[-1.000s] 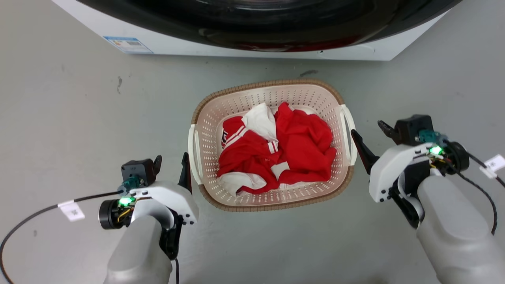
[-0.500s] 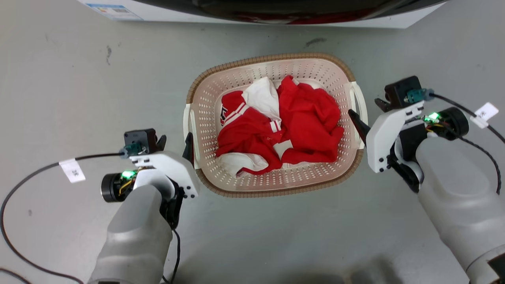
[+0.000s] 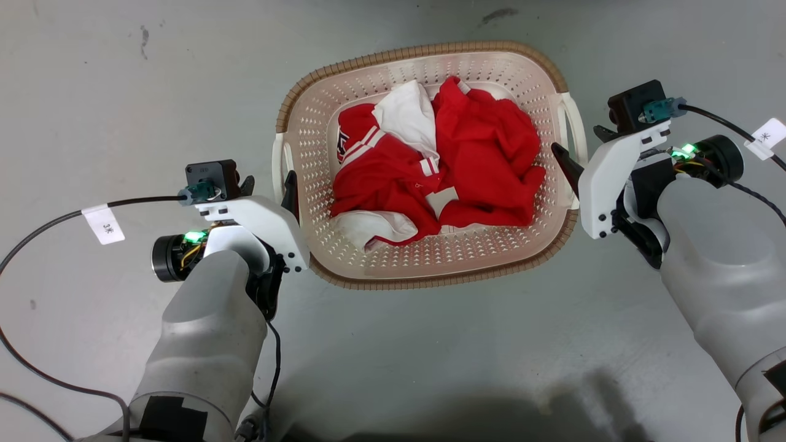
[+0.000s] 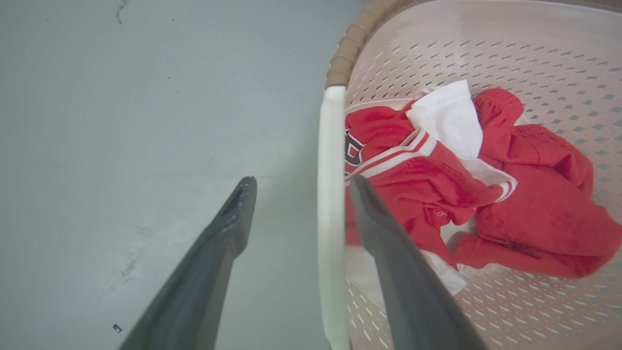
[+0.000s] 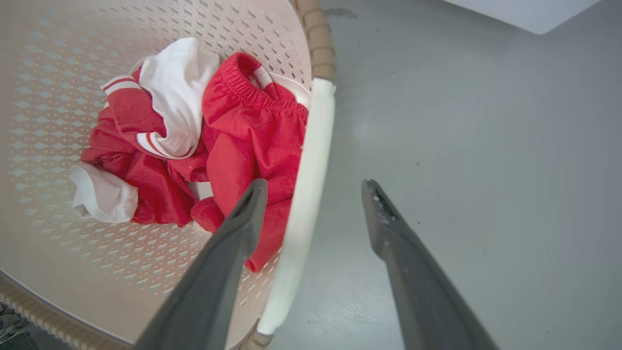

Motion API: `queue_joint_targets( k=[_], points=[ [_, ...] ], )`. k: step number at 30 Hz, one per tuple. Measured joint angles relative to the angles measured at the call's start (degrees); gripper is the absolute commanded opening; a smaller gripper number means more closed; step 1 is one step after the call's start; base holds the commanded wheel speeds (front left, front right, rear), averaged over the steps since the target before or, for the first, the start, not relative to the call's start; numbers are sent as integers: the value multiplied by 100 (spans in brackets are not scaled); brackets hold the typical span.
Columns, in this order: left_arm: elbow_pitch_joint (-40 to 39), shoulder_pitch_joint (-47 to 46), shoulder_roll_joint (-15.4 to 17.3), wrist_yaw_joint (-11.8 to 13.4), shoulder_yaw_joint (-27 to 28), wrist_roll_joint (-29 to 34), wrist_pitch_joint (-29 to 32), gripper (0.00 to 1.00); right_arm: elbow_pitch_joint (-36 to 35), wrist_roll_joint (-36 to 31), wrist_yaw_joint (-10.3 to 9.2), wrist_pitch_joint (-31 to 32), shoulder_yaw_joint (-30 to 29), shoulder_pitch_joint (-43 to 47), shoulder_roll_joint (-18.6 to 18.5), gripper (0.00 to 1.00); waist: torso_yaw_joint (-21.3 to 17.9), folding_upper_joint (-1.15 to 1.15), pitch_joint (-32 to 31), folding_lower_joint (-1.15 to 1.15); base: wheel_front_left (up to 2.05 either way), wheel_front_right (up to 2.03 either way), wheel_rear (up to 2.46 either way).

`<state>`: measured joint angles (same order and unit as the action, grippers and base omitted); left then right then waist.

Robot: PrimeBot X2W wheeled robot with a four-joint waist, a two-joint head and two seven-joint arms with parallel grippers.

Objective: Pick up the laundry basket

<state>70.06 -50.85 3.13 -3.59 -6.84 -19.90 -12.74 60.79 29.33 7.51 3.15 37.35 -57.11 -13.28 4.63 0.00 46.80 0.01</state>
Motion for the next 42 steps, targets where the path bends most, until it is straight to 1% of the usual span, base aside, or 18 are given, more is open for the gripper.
queue_joint_targets(
  k=[12,13,14,15,16,17,20,25,31,35,42],
  points=[
    [192,-235,-13,2,-52,-135,-55,100,352,423,0,-27,527,-323,8,100,76,0,360,0,0,0,0],
    [198,-253,-11,-22,-62,-153,-56,98,376,454,0,-36,565,-342,7,100,87,0,381,0,0,0,0],
    [203,-269,-12,-34,-74,-163,-57,48,400,485,0,-42,599,-362,5,100,102,0,399,0,0,0,0],
    [208,-286,-13,-46,-85,-172,-65,10,425,535,0,-44,627,-379,7,42,114,0,413,0,0,0,0],
    [211,-302,-19,-51,-101,-192,-66,0,449,569,0,-63,653,-398,7,19,125,0,424,0,0,0,0],
    [214,-318,-24,-73,-122,-202,-75,0,465,626,0,-68,664,-407,7,0,135,0,433,0,0,0,0],
    [212,-351,-112,-129,-190,-222,-107,0,500,771,1,-70,731,-408,38,0,164,0,458,-1,0,0,0],
    [225,-351,-108,-191,-282,-360,-108,0,523,977,0,-113,856,-459,18,0,179,0,470,-1,0,0,0],
    [274,-351,-104,-187,-412,-460,-103,0,556,1169,-1,-119,1044,-456,5,0,182,0,415,0,0,0,0],
    [309,-339,-102,-144,-505,-517,-38,0,567,1333,-1,-92,1171,-388,9,0,171,0,273,0,0,0,0],
    [348,-310,-59,-129,-761,-560,337,0,505,1797,-12,151,1319,-121,40,0,113,0,-211,0,0,0,0]
  ],
)
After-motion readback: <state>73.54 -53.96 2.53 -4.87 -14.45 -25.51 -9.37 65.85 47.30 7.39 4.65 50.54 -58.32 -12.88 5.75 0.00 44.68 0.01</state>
